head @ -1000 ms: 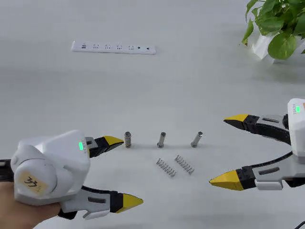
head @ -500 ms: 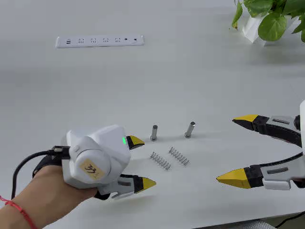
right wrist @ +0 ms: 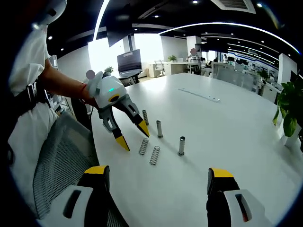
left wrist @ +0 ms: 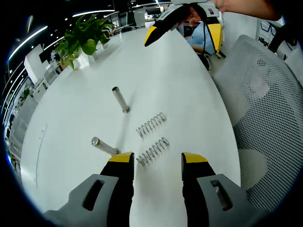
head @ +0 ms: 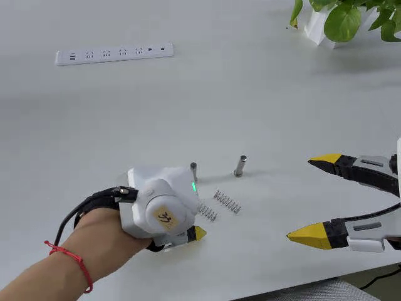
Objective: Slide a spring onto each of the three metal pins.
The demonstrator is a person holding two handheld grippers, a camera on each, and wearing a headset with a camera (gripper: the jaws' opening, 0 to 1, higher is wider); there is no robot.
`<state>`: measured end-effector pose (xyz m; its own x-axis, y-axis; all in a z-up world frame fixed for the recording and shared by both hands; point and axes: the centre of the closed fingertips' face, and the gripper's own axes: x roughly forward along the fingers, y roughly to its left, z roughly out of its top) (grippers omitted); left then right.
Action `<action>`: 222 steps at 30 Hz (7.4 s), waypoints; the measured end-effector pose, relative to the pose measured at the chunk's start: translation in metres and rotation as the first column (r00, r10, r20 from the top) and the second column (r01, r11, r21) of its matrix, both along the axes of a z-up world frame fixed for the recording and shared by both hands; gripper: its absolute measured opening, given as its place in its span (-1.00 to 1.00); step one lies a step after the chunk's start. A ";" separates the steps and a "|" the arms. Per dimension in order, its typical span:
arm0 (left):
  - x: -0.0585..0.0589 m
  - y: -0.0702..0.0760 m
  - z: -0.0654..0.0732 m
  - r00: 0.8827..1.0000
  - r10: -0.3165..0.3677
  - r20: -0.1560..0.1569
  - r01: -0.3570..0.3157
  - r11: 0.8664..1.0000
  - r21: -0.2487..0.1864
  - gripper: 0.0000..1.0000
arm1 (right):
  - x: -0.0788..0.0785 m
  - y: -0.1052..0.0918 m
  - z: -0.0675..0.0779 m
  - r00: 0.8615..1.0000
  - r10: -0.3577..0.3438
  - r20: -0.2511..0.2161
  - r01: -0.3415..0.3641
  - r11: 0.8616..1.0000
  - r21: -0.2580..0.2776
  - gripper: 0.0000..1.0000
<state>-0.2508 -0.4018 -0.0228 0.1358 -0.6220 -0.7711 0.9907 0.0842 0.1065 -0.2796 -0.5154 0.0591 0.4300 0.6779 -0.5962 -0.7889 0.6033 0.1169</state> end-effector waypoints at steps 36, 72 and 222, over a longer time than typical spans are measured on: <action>-0.014 0.018 -0.016 0.990 0.105 -0.096 -0.102 0.994 0.037 -0.69 | -0.003 -0.006 -0.003 0.999 -0.045 0.004 0.045 0.999 0.017 0.61; -0.013 0.021 -0.009 0.973 0.179 -0.145 -0.184 0.983 -0.019 -0.87 | -0.005 0.011 -0.004 1.000 -0.006 -0.006 0.006 1.000 0.018 0.56; -0.039 -0.003 0.147 0.948 0.152 -0.280 -0.292 0.764 -0.575 -0.88 | -0.005 0.121 0.092 0.765 0.640 -0.079 -0.644 0.762 -0.061 -0.55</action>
<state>-0.2897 -0.4043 0.1239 0.2129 -0.9382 -0.2729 0.9280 0.2816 -0.2441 -0.2842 -0.3940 0.1507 -0.1201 0.7337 -0.6687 -0.9894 -0.0333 0.1412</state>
